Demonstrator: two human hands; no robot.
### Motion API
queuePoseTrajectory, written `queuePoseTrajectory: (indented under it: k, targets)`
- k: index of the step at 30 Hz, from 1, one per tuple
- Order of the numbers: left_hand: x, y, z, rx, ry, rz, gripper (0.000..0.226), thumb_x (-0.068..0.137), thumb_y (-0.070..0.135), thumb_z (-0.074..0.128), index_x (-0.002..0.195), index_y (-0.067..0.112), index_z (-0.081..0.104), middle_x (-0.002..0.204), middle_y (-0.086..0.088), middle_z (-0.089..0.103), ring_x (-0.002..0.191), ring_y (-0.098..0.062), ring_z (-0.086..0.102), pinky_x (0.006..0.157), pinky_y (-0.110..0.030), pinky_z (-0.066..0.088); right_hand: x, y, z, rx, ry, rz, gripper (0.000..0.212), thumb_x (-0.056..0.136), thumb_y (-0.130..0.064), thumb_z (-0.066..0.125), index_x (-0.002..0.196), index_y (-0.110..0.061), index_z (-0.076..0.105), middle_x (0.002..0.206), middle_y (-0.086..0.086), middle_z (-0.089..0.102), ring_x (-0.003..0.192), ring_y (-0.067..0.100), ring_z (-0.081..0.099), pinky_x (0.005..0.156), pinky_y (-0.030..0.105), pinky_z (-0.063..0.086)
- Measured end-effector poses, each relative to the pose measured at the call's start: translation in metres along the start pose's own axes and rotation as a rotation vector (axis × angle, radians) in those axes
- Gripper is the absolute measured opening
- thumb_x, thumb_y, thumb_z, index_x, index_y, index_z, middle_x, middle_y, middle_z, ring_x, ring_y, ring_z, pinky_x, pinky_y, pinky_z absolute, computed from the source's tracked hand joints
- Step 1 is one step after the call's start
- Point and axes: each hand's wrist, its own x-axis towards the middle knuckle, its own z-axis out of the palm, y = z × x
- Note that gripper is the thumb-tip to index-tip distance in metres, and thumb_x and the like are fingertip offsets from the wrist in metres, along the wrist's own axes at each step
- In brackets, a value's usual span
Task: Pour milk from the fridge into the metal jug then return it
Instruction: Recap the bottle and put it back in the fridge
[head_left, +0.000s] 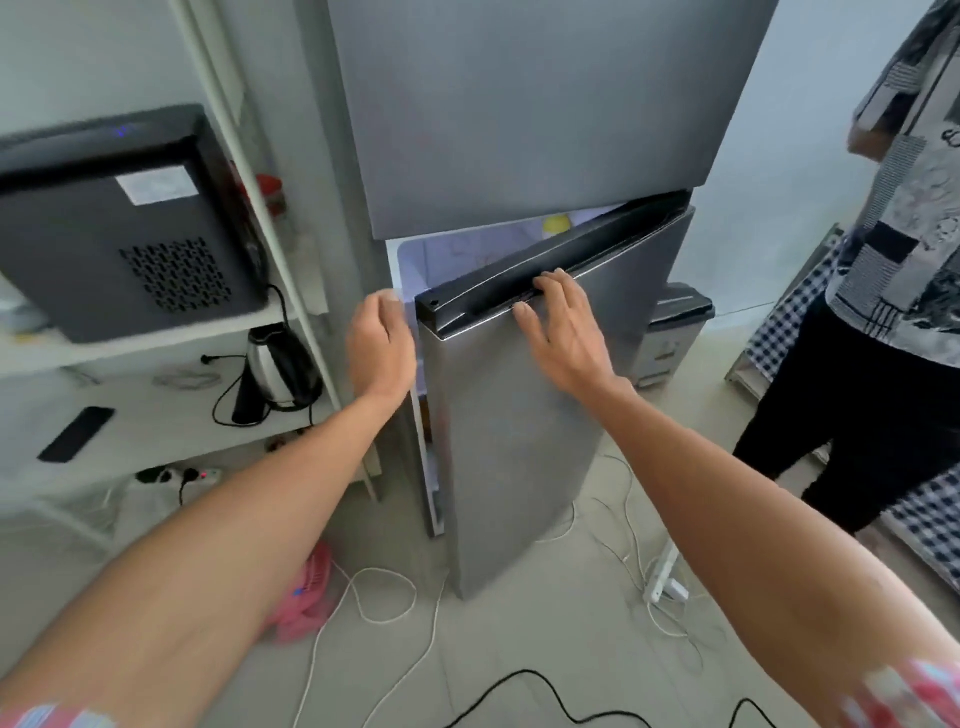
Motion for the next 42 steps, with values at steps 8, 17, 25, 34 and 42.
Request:
queuePoseTrajectory:
  k: [8, 17, 25, 34, 42]
  targets:
    - [-0.021, 0.016, 0.013, 0.490, 0.075, 0.576, 0.036, 0.099, 0.023, 0.057, 0.129, 0.005, 0.059, 0.132, -0.012, 0.058, 0.124, -0.030, 0.053, 0.107, -0.041, 0.040, 0.026, 0.011, 0.022, -0.096, -0.153, -0.130, 0.062, 0.111, -0.033, 0.040, 0.162, -0.003, 0.023, 0.171, 0.009, 0.018, 0.160, 0.024, 0.004, 0.114, 0.059, 0.039]
    - [-0.006, 0.016, 0.042, 0.791, -0.250, 0.272, 0.063, 0.109, 0.039, 0.031, 0.160, 0.004, 0.021, 0.169, -0.012, 0.018, 0.157, -0.025, 0.008, 0.128, -0.039, 0.005, 0.059, 0.004, 0.020, -0.309, -0.374, -0.178, 0.071, 0.105, -0.012, 0.036, 0.165, -0.008, -0.001, 0.174, 0.004, -0.008, 0.160, 0.021, -0.011, 0.119, 0.056, 0.028]
    - [0.030, 0.022, 0.039, 0.799, -0.384, 0.165, 0.065, 0.110, 0.043, 0.024, 0.161, 0.005, 0.014, 0.170, -0.013, 0.009, 0.158, -0.024, 0.003, 0.127, -0.038, 0.005, 0.085, -0.009, 0.020, -0.343, -0.541, -0.120, 0.080, 0.099, -0.006, 0.035, 0.164, -0.011, -0.011, 0.172, 0.001, -0.019, 0.158, 0.019, -0.019, 0.120, 0.060, 0.020]
    - [0.048, 0.023, 0.038, 0.815, -0.426, 0.142, 0.067, 0.109, 0.045, 0.026, 0.161, 0.005, 0.013, 0.170, -0.013, 0.009, 0.158, -0.025, 0.004, 0.127, -0.038, 0.005, 0.098, -0.012, 0.025, -0.340, -0.563, -0.097, 0.081, 0.099, -0.005, 0.035, 0.164, -0.011, -0.012, 0.172, 0.000, -0.020, 0.158, 0.019, -0.020, 0.121, 0.059, 0.022]
    - [0.052, 0.016, 0.037, 0.824, -0.418, 0.174, 0.066, 0.109, 0.044, 0.027, 0.162, 0.006, 0.012, 0.171, -0.011, 0.008, 0.158, -0.023, 0.003, 0.127, -0.037, 0.004, 0.100, -0.009, 0.031, -0.328, -0.550, -0.112, 0.084, 0.096, -0.004, 0.035, 0.164, -0.011, -0.013, 0.172, 0.000, -0.020, 0.157, 0.018, -0.021, 0.122, 0.057, 0.025]
